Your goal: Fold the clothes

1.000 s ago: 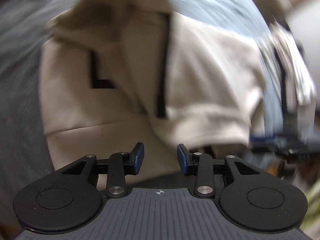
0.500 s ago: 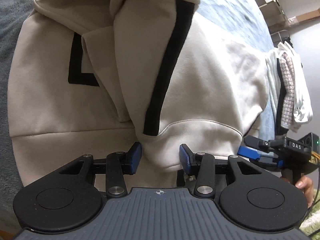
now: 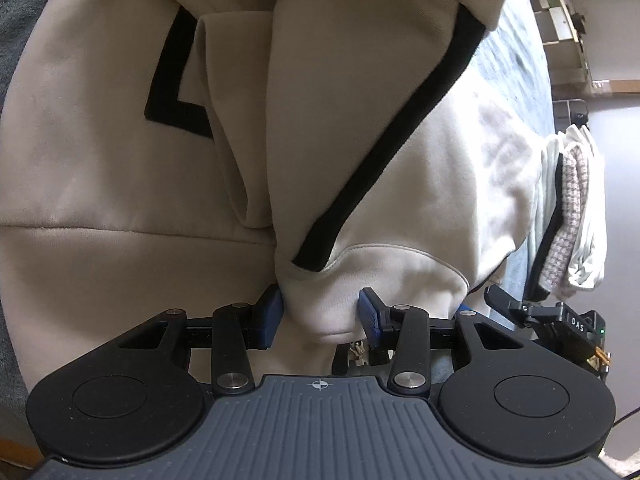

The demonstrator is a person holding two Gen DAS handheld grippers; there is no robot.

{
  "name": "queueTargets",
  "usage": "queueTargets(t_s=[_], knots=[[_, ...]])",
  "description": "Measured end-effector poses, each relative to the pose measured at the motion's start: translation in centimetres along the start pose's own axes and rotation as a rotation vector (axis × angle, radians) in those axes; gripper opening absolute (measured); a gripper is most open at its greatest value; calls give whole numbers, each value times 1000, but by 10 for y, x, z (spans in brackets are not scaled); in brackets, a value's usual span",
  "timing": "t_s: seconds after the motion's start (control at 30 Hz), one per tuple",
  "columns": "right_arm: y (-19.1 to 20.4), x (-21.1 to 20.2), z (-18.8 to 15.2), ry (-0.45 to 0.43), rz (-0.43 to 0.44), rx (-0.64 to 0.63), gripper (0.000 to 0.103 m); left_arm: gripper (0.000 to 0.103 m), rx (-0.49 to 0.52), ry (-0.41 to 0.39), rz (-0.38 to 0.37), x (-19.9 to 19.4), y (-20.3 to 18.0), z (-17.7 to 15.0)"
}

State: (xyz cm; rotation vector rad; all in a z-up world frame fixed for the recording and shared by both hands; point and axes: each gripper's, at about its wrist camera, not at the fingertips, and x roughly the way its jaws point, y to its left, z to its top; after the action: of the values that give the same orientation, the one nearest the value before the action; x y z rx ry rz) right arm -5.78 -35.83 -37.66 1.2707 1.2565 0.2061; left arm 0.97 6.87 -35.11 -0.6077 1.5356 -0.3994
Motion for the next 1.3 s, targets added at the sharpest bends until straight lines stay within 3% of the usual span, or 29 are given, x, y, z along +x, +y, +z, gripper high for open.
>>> queueTargets(t_s=[0.13,0.23,0.3,0.47,0.53,0.6,0.7,0.87,1.0,1.1,1.13,1.3], knots=[[0,-8,-2,-24,15,30,46,41,11,3,0,-1,1,4],[0,-19,-2,-73,8,53,56,41,7,5,-4,-4,5,3],[-4,-22,-1,-96,9,77,57,41,6,7,-5,-2,6,6],[-2,-6,5,-68,-22,51,59,40,5,5,-5,-1,10,11],[4,1,4,-56,-56,7,58,36,10,-5,2,-2,10,10],[11,6,3,-46,-98,-42,53,23,13,-21,22,-1,9,9],[13,7,2,-23,-136,-51,48,13,17,-36,41,-4,12,6],[5,3,-1,-32,-137,12,52,11,21,-46,49,-5,14,3],[7,16,-6,31,-134,13,55,10,35,-56,60,-5,12,-1],[18,22,-10,39,-199,-74,36,7,42,-72,63,-8,14,-5],[21,22,-11,35,-210,-93,23,6,45,-77,62,-9,14,-7],[40,20,-16,57,-236,-220,12,2,54,-90,50,-16,18,-16]])
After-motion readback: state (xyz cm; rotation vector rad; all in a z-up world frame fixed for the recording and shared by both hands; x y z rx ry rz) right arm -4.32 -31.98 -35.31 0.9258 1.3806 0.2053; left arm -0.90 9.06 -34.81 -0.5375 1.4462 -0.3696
